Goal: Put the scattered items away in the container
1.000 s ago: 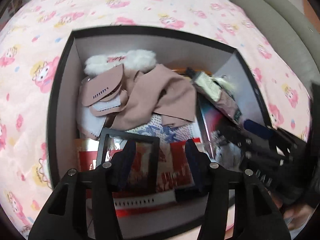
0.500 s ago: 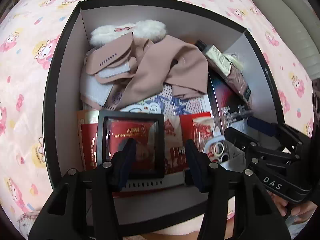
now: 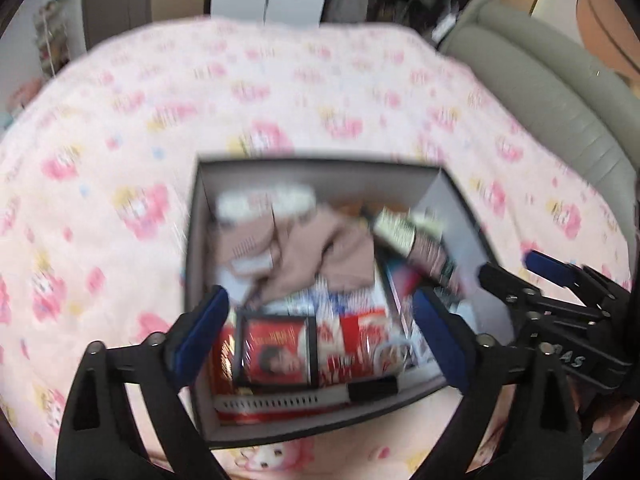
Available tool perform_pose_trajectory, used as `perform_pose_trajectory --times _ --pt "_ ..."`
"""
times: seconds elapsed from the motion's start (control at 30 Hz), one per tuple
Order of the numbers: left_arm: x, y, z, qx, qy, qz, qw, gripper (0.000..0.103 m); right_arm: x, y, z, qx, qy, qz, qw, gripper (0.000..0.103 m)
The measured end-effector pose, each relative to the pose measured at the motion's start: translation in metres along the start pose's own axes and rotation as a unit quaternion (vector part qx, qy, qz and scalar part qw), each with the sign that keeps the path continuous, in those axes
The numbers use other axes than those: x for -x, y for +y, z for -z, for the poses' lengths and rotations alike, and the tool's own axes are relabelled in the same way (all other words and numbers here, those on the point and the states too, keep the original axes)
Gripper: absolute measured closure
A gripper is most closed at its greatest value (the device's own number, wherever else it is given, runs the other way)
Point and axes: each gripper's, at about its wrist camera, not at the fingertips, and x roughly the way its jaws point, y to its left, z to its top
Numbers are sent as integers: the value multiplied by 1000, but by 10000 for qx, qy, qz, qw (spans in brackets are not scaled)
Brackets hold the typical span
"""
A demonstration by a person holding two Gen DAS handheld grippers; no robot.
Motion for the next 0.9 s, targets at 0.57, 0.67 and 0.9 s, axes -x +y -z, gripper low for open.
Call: perform_pose_trajectory --times 0.57,0.67,0.9 --pt "140 -52 -9 -475 -1428 -649 9865 1 169 25 -1 -452 -1497 596 9859 19" --pt "168 -49 5 -412 -1577 -522 9852 1 189 29 18 -541 -1589 595 9840 19" --pt "195 -43 44 -481 -1835 -728 9791 1 214 34 60 -733 -1787 784 9780 19"
